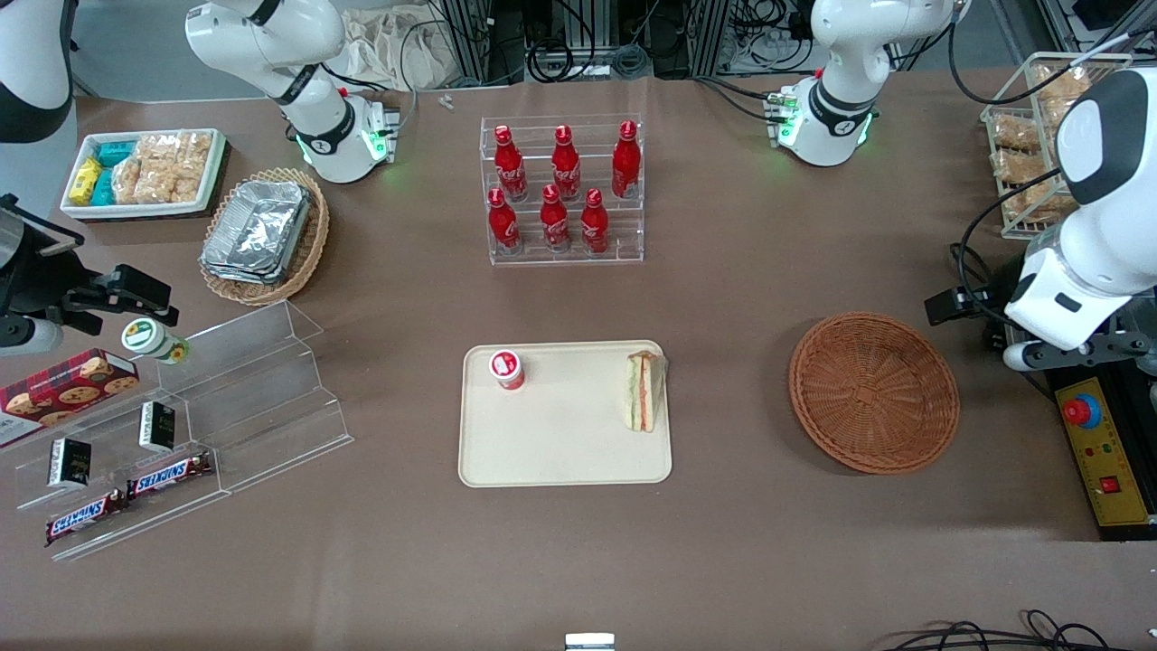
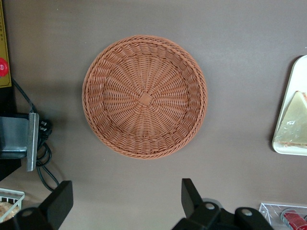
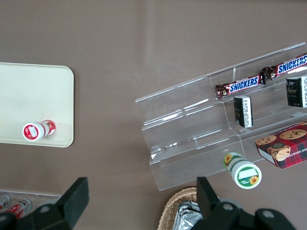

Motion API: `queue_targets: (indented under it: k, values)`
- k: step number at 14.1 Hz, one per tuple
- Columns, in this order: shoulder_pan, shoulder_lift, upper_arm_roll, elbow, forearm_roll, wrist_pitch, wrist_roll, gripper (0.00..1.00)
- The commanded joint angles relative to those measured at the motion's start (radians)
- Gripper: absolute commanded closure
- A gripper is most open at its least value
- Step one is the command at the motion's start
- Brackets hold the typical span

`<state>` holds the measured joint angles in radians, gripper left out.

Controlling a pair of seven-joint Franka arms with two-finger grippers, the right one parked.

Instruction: Place sandwich from basket to tray

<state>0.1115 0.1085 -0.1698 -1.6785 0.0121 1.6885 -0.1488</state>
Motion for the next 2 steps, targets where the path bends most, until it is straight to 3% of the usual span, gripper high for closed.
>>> queue_targets:
  k: [1, 2]
  values:
    - [-0.030, -0.020, 0.044, 0.009, -0.020, -0.042, 0.107, 0.00]
    - [-0.026, -0.015, 0.044, 0.026, -0.020, -0.043, 0.113, 0.00]
